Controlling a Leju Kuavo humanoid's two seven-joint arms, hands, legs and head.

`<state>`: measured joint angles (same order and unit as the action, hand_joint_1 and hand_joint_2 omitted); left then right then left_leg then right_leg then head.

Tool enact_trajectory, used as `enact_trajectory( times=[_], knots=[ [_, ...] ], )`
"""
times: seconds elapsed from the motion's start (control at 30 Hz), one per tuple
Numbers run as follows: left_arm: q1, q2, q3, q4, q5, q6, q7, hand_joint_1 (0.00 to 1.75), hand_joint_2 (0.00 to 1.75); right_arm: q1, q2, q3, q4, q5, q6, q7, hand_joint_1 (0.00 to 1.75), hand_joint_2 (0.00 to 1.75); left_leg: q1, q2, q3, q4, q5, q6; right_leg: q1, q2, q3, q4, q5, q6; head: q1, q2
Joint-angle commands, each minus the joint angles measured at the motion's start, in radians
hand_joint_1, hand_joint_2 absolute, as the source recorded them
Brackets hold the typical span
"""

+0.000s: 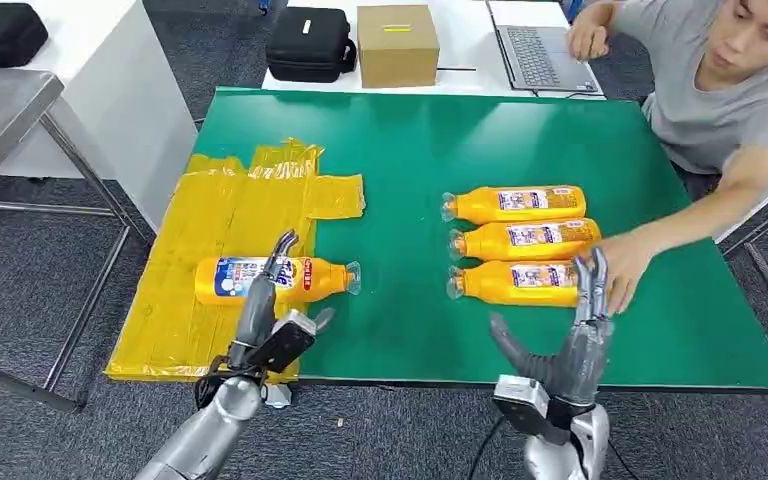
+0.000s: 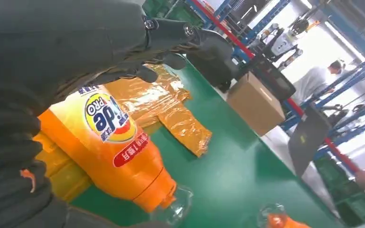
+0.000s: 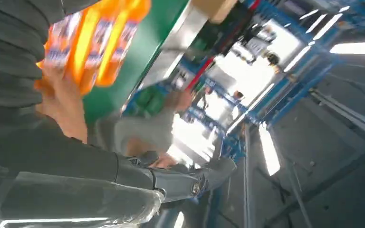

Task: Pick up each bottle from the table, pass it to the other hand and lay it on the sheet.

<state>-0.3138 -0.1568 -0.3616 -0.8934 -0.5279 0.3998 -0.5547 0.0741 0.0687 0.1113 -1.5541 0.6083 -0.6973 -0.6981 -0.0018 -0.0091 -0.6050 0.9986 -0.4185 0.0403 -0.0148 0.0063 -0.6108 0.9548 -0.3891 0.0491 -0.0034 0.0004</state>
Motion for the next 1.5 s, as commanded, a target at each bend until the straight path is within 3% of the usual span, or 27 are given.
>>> enact_trajectory(
  times=[0.03,0.1,0.17,0.33,0.8,0.9,1.03,1.17,1.5],
  knots=[
    [0.000,0.014,-0.008,-0.041,0.050,-0.007,-0.023,0.00,1.75,-0.019,-0.032,-0.178,0.046,-0.058,-0.001,0.000,0.00,1.75,0.000,0.000,0.003,0.000,-0.001,-0.001,0.001,-0.001,0.003,0.000,-0.001,-0.001,0.000,0.000],
    [-0.002,0.014,-0.007,-0.041,0.057,-0.004,-0.027,0.00,1.75,-0.017,-0.029,-0.176,0.041,-0.082,-0.001,0.000,0.00,1.75,0.000,0.001,0.003,0.000,-0.002,-0.001,0.001,0.000,0.003,0.000,-0.001,-0.001,0.000,0.000],
    [-0.004,0.009,-0.005,-0.041,0.099,-0.001,-0.039,0.00,1.75,-0.014,-0.048,-0.136,0.044,-0.218,-0.001,0.000,0.00,1.75,0.001,0.001,0.004,0.000,-0.002,-0.002,0.001,0.000,0.003,0.000,-0.002,-0.002,0.000,0.000],
    [0.007,0.010,-0.031,-0.072,0.148,-0.025,-0.044,0.00,1.75,-0.017,-0.051,-0.097,0.048,-0.385,-0.001,0.000,0.00,1.75,0.001,0.002,0.005,0.000,-0.003,-0.002,0.001,0.001,0.005,0.000,-0.002,-0.002,0.000,0.000],
    [-0.019,0.015,-0.065,-0.064,0.172,-0.018,-0.052,0.00,1.75,-0.002,-0.036,-0.125,0.043,-0.301,-0.001,0.000,0.00,1.75,0.001,0.001,0.003,0.000,-0.001,-0.001,0.001,0.000,0.003,0.000,-0.001,-0.001,0.000,0.000],
    [-0.028,0.013,-0.080,-0.056,0.180,-0.023,-0.056,0.00,1.75,-0.001,-0.006,-0.189,0.043,-0.199,-0.001,0.000,0.00,1.75,0.001,0.000,0.004,0.000,-0.002,-0.002,0.001,-0.001,0.004,0.000,-0.002,-0.002,0.000,0.000],
    [-0.039,0.013,-0.114,-0.060,0.210,-0.053,-0.065,0.00,1.75,0.007,0.051,-0.280,-0.031,0.133,-0.001,0.000,0.00,1.75,0.000,-0.001,0.002,0.000,-0.001,-0.001,0.001,-0.002,0.002,0.000,-0.001,-0.001,0.000,0.000],
    [-0.039,0.026,-0.137,-0.083,0.243,-0.079,-0.072,0.00,1.75,0.012,0.071,-0.308,-0.084,0.342,-0.001,0.000,0.00,1.75,0.000,0.000,0.002,0.000,-0.001,-0.002,0.000,-0.001,0.002,0.001,-0.002,-0.002,0.000,0.000],
    [-0.026,0.033,-0.127,-0.105,0.255,-0.071,-0.073,0.00,1.75,0.023,0.085,-0.324,-0.085,0.410,-0.001,0.000,0.00,1.75,0.001,0.002,0.007,0.001,-0.005,-0.003,0.001,0.000,0.007,0.002,-0.005,-0.003,0.000,0.000]
  ],
)
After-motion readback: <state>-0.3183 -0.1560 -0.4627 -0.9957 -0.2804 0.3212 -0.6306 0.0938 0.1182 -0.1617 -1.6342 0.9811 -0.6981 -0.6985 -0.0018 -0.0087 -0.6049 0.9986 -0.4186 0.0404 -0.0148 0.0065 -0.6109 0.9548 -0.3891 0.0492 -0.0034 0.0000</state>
